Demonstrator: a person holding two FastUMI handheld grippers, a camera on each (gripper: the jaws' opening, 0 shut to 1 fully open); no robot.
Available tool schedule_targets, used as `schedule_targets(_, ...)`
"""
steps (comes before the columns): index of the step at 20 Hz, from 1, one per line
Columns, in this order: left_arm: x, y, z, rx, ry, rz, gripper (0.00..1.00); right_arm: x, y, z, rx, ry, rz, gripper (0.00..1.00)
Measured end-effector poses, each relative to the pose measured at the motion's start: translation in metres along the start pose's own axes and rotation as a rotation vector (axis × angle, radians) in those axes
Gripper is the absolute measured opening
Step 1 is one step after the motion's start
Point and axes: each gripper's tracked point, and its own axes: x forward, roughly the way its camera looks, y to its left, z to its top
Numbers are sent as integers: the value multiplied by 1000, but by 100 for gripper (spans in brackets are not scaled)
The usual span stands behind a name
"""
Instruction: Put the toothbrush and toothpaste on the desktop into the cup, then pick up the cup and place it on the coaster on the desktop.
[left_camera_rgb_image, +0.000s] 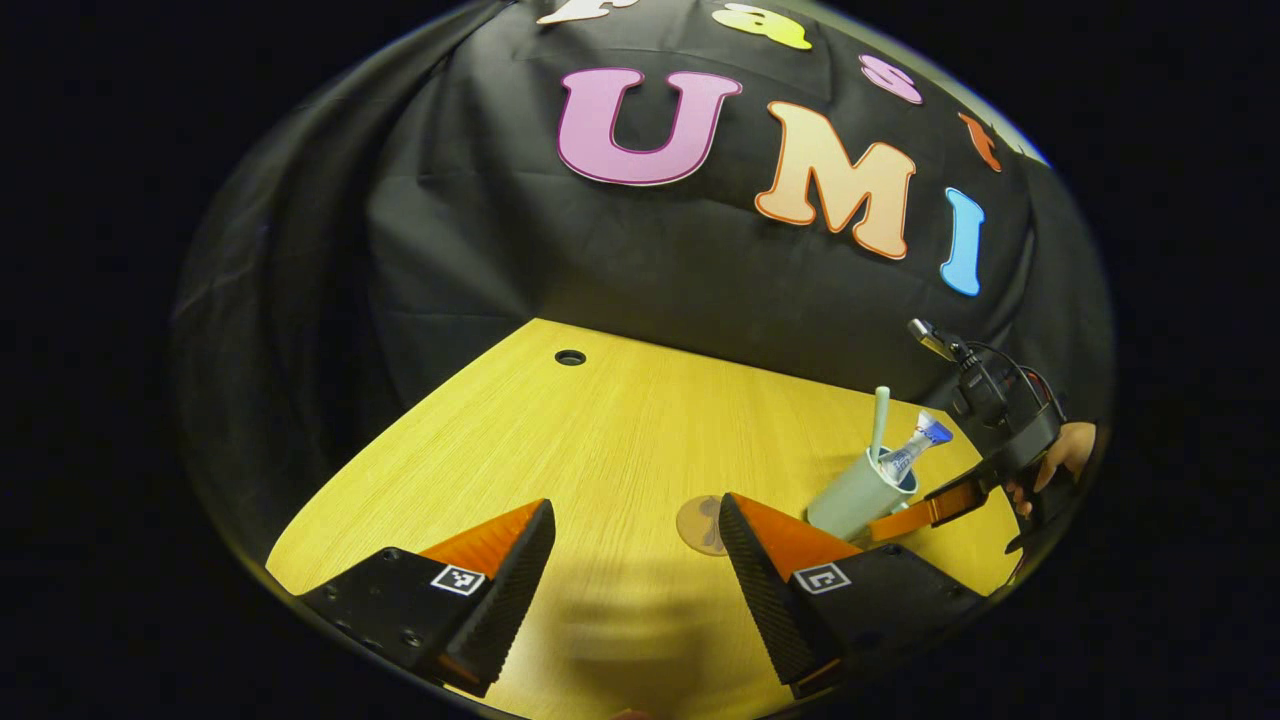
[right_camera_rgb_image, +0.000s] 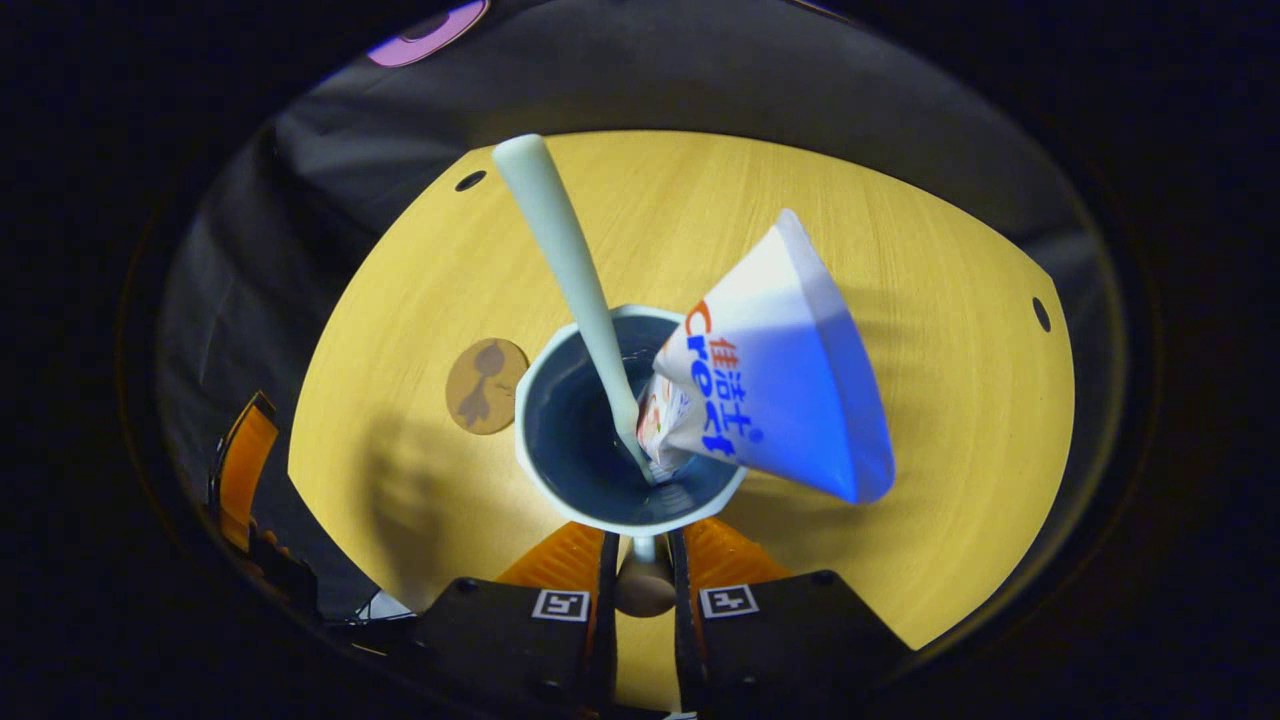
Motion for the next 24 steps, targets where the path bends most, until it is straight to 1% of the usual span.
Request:
schedule_targets(3, -1, 15, 3, 0, -5, 0, 95, 1, 3, 0, -21, -6, 13, 26)
schedule_targets(7, -4, 42, 6, -5, -9, 15, 95, 4, 4, -7, -50, -9, 29, 26)
schedule_targets(12, -6, 70, 5, -30, -9, 41, 95, 3, 4, -4, -91, 4, 36, 26)
schedule_targets(14, -7, 74, 4, -41, -5, 41, 95, 3, 3, -4, -109, 16, 25, 26)
schedule_targets(15, -8, 77, 4, -41, -2, 43, 95, 3, 1, -4, -123, 21, 12, 22)
schedule_targets(16, -8, 78, 4, -43, -4, 44, 95, 2, -1, -4, -144, 26, -4, 26)
schedule_targets(17, -9, 80, 5, -46, -7, 45, 95, 1, -2, -5, -157, 33, -20, 22)
schedule_targets(18, -9, 81, 5, -48, -6, 45, 95, 0, -1, -3, -167, 30, -23, 26)
schedule_targets(19, -9, 81, 5, -52, -5, 45, 95, 0, -3, -1, -170, 26, -29, 23)
schedule_targets(20, -10, 81, 4, -56, -6, 44, 95, -1, -1, -3, -162, 31, -16, 28)
schedule_targets(21, -10, 80, 5, -58, -7, 43, 95, -2, 1, -1, -159, 29, -6, 31)
schedule_targets(22, -10, 79, 5, -57, -8, 38, 95, -5, 1, 0, -169, 17, -8, 30)
schedule_targets(23, -10, 77, 6, -54, -10, 34, 95, -5, 4, 1, -173, 6, -2, 36)
schedule_targets(24, -9, 74, 8, -46, -14, 27, 95, -8, 6, 5, -177, -20, -2, 50)
